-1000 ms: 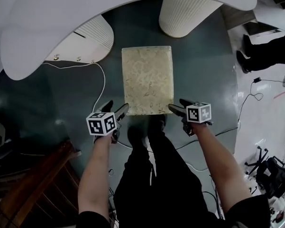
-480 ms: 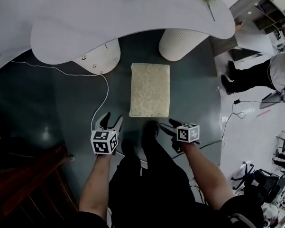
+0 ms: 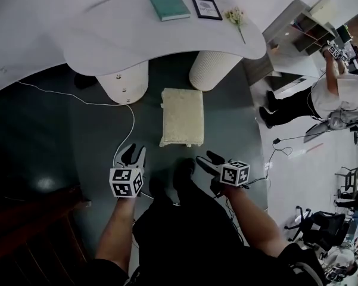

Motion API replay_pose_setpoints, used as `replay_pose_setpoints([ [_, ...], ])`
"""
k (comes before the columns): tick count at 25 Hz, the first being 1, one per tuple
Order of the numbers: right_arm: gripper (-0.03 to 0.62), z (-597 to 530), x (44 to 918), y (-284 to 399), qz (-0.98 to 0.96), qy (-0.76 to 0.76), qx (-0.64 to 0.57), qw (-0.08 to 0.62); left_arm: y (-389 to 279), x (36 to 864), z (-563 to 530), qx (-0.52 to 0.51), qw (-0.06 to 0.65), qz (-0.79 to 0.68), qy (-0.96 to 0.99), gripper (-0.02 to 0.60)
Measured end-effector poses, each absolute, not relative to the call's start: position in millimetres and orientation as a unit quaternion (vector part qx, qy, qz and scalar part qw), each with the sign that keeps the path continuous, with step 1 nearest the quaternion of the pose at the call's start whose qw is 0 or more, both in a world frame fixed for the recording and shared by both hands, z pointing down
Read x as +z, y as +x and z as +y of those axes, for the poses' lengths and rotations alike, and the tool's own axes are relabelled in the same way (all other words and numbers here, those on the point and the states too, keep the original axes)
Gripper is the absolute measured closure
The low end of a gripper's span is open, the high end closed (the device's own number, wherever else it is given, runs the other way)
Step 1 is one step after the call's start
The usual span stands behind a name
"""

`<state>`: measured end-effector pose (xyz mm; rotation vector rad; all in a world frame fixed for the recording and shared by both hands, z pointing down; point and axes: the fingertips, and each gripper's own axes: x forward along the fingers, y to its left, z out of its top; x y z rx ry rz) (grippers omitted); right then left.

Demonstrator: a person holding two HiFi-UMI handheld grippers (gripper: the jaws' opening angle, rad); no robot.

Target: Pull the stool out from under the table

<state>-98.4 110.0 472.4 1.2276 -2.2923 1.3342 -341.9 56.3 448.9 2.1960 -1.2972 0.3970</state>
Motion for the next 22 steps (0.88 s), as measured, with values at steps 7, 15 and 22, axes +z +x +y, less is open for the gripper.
replay_pose_setpoints([
  [7, 0.286, 129.2, 408.4, -96.7, -0.806, 0.419, 0.406, 0.096, -333.9, 392.3, 73.9, 0.133, 0.233, -0.477, 0.837, 0.480],
  [15, 0.295, 122.5, 336.6, -62.8, -0.847, 0.399, 0.349, 0.038, -296.1, 345.8, 95.5, 0.142, 0.195, -0.495, 0.835, 0.514],
  [22, 0.315, 128.1, 288.4, 38.9, -0.881, 0.384, 0.276, 0.037, -204.8, 302.6, 100.7, 0.137, 0.178, -0.528, 0.819, 0.525],
])
